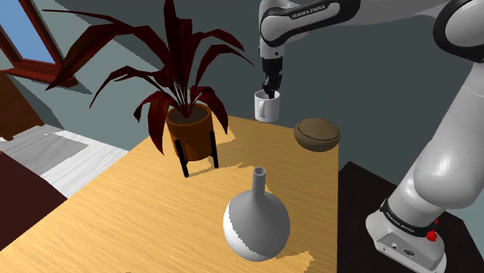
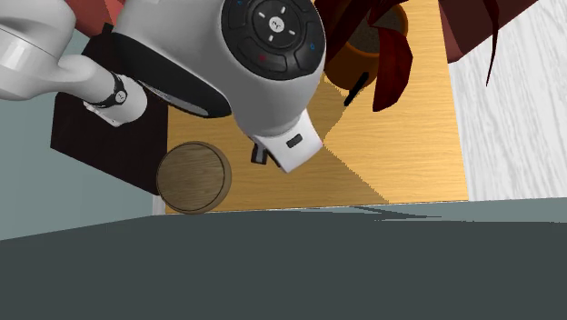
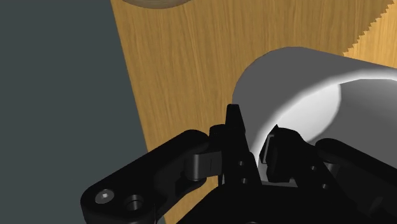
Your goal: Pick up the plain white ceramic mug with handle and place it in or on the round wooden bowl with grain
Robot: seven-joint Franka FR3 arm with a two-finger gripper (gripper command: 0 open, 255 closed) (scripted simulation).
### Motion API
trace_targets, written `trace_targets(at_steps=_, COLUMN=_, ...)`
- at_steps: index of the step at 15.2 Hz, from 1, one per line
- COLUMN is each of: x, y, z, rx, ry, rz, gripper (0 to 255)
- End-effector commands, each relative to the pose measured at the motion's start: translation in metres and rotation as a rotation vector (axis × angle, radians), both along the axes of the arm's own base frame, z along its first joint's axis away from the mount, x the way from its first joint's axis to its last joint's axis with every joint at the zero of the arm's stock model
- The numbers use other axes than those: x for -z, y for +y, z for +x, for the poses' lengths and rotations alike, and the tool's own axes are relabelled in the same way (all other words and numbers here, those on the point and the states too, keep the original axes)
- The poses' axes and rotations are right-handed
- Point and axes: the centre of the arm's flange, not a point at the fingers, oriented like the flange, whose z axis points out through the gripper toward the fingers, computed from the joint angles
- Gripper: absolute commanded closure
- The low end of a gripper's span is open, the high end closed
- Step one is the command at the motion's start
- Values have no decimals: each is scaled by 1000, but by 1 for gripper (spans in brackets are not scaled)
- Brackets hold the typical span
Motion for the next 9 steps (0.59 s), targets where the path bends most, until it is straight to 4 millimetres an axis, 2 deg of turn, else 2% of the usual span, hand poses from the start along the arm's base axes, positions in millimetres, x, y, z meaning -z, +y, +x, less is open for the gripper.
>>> trace_targets(at_steps=1, x=-5, y=-18, z=-17, rx=0, ry=0, rz=0, gripper=255)
trace_targets(at_steps=9, x=-15, y=-98, z=-84, rx=0, ry=0, rz=0, gripper=255)
